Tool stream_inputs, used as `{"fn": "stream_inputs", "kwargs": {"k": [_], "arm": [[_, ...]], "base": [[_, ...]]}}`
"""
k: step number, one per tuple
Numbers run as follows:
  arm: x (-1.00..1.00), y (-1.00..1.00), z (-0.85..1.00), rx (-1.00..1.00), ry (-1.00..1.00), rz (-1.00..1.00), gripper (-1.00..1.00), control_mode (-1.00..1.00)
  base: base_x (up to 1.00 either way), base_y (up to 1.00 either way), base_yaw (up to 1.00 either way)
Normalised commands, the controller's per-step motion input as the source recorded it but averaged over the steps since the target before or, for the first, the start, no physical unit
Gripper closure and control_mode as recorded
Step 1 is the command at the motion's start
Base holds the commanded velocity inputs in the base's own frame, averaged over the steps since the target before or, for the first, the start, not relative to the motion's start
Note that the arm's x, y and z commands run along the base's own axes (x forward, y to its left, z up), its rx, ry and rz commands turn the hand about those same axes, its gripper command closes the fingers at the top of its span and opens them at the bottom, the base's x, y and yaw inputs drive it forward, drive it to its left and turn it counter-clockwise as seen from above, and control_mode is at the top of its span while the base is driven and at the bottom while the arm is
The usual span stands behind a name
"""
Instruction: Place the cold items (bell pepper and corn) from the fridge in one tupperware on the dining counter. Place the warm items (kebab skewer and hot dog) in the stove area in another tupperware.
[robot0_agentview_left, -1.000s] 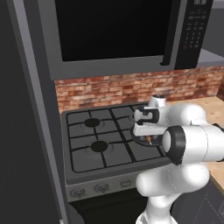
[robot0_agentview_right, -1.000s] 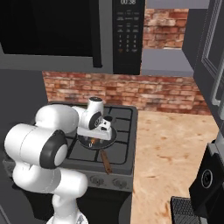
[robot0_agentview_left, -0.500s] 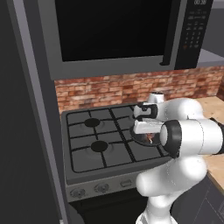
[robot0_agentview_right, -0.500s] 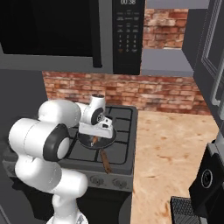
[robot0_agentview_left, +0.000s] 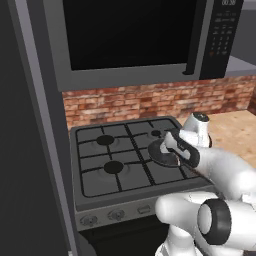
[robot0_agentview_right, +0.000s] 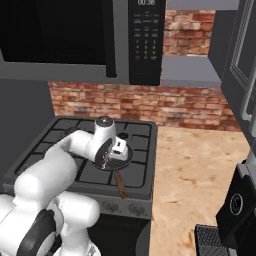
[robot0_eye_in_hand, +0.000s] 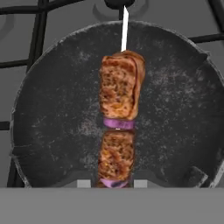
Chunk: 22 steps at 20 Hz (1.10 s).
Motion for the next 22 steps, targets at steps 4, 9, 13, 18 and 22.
{"fn": "stream_inputs", "kwargs": {"k": [4,9,13,18,22], "arm": [[-0.44,0.00,0.92,0.00,-0.09,0.00,1.00,-1.00],[-0.44,0.00,0.93,0.00,0.00,0.00,1.00,-1.00],[-0.49,0.00,0.89,0.00,0.06,0.00,1.00,-1.00],[-0.60,0.00,0.68,0.00,0.21,0.00,1.00,-1.00],[-0.63,0.00,0.61,0.00,0.17,0.00,1.00,-1.00]], "base": [[0.00,0.00,0.00],[0.00,0.00,0.00],[0.00,0.00,0.00],[0.00,0.00,0.00],[0.00,0.00,0.00]]}}
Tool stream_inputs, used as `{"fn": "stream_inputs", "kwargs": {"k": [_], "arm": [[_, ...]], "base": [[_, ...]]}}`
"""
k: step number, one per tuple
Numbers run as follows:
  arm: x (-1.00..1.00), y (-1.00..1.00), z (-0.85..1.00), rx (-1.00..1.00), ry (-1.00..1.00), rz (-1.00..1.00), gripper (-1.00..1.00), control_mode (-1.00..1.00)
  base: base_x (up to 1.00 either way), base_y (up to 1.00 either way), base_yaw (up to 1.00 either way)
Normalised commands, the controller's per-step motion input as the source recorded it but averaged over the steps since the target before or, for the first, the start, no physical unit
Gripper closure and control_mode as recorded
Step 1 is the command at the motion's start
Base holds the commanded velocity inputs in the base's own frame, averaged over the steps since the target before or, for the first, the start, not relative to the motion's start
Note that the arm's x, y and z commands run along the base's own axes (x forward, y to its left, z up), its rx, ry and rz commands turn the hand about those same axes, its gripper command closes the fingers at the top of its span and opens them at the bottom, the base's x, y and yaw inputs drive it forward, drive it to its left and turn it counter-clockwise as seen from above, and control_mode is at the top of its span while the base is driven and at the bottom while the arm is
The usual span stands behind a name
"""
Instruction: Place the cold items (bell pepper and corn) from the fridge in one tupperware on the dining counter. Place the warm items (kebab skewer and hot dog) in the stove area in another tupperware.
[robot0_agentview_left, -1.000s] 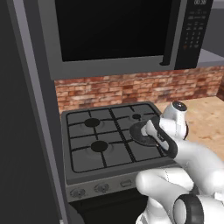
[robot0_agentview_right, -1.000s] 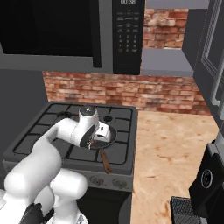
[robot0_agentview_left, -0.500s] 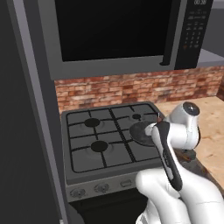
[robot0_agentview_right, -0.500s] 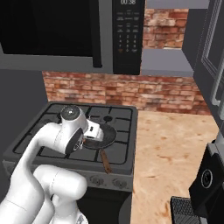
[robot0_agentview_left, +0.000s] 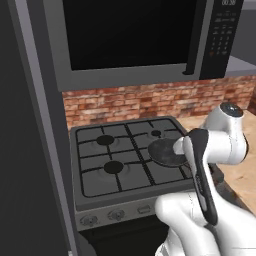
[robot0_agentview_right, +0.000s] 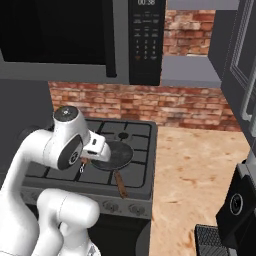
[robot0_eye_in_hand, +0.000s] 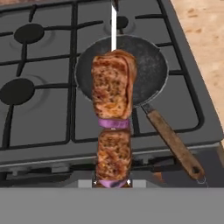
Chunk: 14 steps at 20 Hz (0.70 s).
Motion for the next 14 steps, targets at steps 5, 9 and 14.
{"fn": "stream_inputs", "kwargs": {"k": [5,9,14], "arm": [[-0.62,0.00,0.55,0.00,0.19,0.00,1.00,-1.00],[-0.67,0.07,0.12,-0.01,0.10,0.00,1.00,-1.00],[-0.64,0.08,0.19,0.00,-0.02,-0.07,1.00,-1.00]], "base": [[0.00,0.00,0.00],[0.00,0.00,0.00],[0.00,0.00,0.00]]}}
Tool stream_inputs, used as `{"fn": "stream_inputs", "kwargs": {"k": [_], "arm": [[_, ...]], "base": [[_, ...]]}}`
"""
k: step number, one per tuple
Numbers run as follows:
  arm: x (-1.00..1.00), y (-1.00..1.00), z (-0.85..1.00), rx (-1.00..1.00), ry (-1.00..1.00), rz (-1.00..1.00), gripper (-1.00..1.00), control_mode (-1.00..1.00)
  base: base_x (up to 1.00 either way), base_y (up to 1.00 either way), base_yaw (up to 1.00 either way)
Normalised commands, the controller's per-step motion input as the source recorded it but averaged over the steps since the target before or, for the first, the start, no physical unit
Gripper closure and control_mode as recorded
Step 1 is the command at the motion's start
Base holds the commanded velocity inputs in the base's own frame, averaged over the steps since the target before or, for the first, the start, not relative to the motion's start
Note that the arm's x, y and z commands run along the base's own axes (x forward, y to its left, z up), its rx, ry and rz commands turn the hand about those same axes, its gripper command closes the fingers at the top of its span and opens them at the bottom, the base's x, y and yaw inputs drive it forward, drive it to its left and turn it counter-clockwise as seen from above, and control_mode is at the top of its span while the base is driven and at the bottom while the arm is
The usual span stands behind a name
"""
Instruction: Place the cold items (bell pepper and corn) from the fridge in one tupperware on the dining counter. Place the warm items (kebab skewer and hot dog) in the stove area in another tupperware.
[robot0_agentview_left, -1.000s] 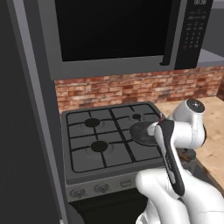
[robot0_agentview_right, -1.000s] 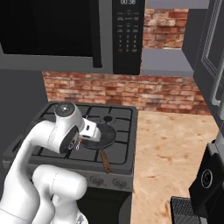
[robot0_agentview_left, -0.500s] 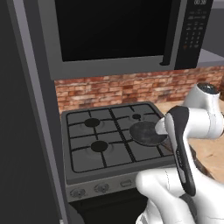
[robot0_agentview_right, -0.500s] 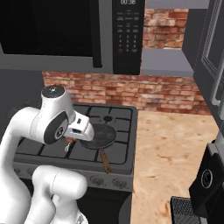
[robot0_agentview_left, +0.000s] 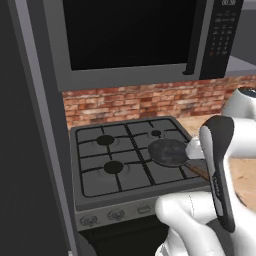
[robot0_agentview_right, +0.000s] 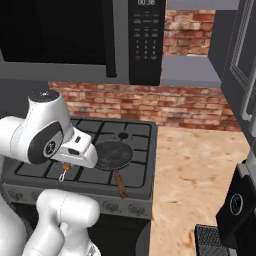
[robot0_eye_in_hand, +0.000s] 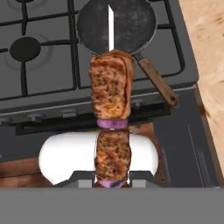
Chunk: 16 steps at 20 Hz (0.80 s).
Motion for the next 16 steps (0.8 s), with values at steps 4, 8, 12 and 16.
{"fn": "stream_inputs", "kwargs": {"k": [4,8,12,16], "arm": [[-0.83,0.04,0.00,0.00,-0.32,-0.02,1.00,-1.00],[-0.71,0.06,0.01,0.00,-0.20,-0.01,1.00,-1.00],[-0.28,0.10,0.06,0.00,-0.02,-0.03,1.00,1.00],[0.00,0.00,0.00,0.00,0.00,0.00,1.00,1.00]], "base": [[0.00,0.00,0.00],[0.00,0.00,0.00],[-0.13,0.18,-0.04],[-0.45,0.42,-0.01]]}}
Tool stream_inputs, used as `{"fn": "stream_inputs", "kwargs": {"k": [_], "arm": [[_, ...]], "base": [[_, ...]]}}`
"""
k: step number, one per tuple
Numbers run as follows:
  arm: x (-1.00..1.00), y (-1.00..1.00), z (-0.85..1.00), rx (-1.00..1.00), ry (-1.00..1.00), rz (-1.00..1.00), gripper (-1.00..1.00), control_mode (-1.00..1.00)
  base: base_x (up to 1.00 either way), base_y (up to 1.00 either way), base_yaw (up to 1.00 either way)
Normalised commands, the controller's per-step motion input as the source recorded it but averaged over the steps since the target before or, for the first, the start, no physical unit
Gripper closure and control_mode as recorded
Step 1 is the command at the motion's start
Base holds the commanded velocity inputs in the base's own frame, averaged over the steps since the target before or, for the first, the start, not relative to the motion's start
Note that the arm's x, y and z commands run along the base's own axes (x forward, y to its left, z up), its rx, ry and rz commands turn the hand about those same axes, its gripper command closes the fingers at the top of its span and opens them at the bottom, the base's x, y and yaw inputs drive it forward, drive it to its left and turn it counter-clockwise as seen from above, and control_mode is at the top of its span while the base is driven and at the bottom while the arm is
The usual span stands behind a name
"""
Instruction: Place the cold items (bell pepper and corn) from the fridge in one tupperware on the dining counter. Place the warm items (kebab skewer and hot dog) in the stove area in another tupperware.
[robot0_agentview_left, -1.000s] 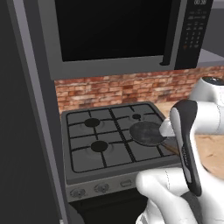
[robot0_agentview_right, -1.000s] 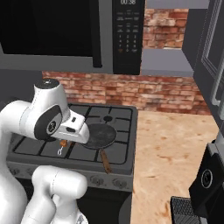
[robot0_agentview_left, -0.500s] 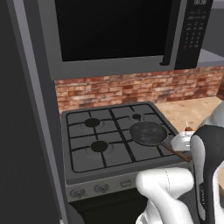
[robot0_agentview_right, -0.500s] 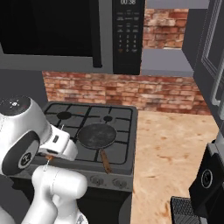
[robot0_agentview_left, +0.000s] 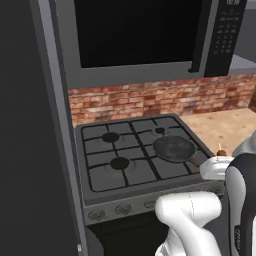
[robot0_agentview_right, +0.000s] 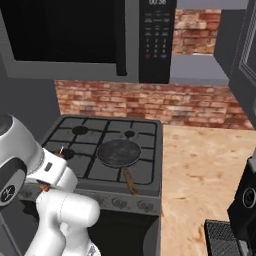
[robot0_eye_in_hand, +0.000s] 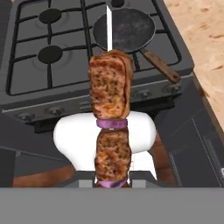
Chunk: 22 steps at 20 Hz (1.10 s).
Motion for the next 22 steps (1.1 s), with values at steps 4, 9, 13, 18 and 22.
{"fn": "stream_inputs", "kwargs": {"k": [4,9,13,18,22], "arm": [[0.00,0.00,0.00,0.00,0.00,0.00,1.00,1.00],[0.00,0.00,0.00,0.00,0.00,0.00,1.00,1.00],[0.00,0.00,0.00,0.00,0.00,0.00,1.00,1.00],[0.00,0.00,0.00,0.00,0.00,0.00,1.00,1.00],[0.00,0.00,0.00,0.00,0.00,0.00,1.00,1.00]], "base": [[-0.85,0.38,0.01],[-0.84,0.10,0.41],[-0.85,0.00,0.88],[-0.87,0.00,0.81],[-0.99,0.00,0.34]]}}
